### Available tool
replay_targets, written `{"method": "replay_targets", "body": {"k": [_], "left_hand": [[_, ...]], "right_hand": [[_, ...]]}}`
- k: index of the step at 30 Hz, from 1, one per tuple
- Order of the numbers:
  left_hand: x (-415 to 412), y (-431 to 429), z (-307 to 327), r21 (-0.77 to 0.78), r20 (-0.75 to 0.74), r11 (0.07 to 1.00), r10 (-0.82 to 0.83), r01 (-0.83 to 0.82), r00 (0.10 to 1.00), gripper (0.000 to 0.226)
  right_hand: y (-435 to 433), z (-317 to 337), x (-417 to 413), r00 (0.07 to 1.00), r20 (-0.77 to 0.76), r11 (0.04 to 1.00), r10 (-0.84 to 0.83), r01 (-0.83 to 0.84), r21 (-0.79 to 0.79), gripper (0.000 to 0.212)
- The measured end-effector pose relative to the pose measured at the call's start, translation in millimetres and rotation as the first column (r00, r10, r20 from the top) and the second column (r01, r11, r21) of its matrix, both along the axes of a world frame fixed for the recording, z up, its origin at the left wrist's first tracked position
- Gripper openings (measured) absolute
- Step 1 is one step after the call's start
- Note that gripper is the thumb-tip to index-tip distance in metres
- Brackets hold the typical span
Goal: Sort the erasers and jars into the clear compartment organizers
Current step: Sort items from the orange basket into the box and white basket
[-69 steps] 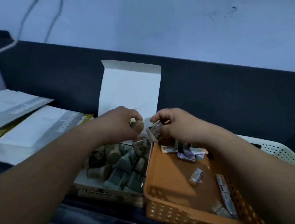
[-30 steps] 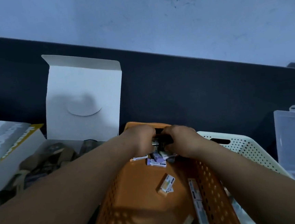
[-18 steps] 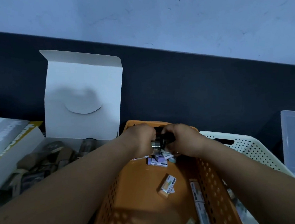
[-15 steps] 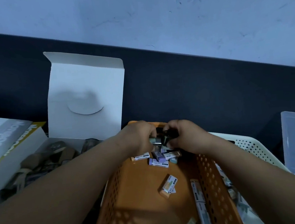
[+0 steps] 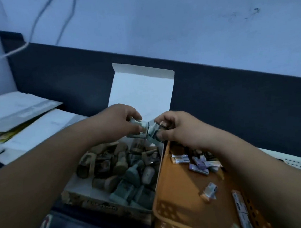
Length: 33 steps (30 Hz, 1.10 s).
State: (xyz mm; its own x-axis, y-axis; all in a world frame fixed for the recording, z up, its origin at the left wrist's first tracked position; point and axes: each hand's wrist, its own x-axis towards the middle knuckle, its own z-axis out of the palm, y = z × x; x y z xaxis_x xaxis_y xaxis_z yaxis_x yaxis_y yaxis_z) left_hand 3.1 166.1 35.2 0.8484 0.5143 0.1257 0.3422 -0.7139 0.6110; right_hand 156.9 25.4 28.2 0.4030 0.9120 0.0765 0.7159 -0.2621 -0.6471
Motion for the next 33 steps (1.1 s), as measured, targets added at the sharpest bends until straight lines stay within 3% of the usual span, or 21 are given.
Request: {"method": "replay_targets", "body": {"k": [4,9,14,18,24,28,33], "left_hand": [[-30.8,12.7,-10.4,-0.031,-0.056,0.996,0.084,-0.086,0.995,0.029],[-46.4,17.8,-25.7,-0.059,-0.144,0.994,0.086,-0.095,0.986,0.031],[-37.9,13.6,-30.4,-0.046,-0.116,0.995,0.08,-0.086,0.99,0.036],[-13.8,-0.2,-24.5,0.073,-0.032,0.996,0.059,-0.056,0.998,0.042],[43.1,-44.8,-21.5,0.087,0.018,0.987,-0.141,0.139,0.99,0.032],[83.1,-71.0,-28.9,0.141,-0.079,0.962,-0.227,0.236,0.971,0.025],[125.2,-79.1,-42.9,0.264,-0.232,0.932,-0.187,0.247,0.954,0.013]], "right_hand": [[28.1,-8.4,-19.5,0.997,-0.007,0.997,0.071,-0.071,-0.033,0.024],[41.7,-21.5,-25.8,0.985,0.142,0.989,0.098,-0.081,-0.12,0.026],[22.2,-18.1,-7.7,0.991,0.13,0.999,-0.005,0.01,-0.043,0.016],[-15.3,-9.1,19.1,0.981,0.146,0.992,-0.126,0.129,-0.013,0.022],[-79.0,-13.7,56.1,0.92,0.226,0.937,-0.319,0.342,-0.071,0.018],[-105.8,-21.5,69.8,0.889,0.262,0.9,-0.375,0.417,-0.126,0.024],[-108.2,-32.4,83.7,0.861,0.399,0.898,-0.314,0.406,-0.17,0.034]]}}
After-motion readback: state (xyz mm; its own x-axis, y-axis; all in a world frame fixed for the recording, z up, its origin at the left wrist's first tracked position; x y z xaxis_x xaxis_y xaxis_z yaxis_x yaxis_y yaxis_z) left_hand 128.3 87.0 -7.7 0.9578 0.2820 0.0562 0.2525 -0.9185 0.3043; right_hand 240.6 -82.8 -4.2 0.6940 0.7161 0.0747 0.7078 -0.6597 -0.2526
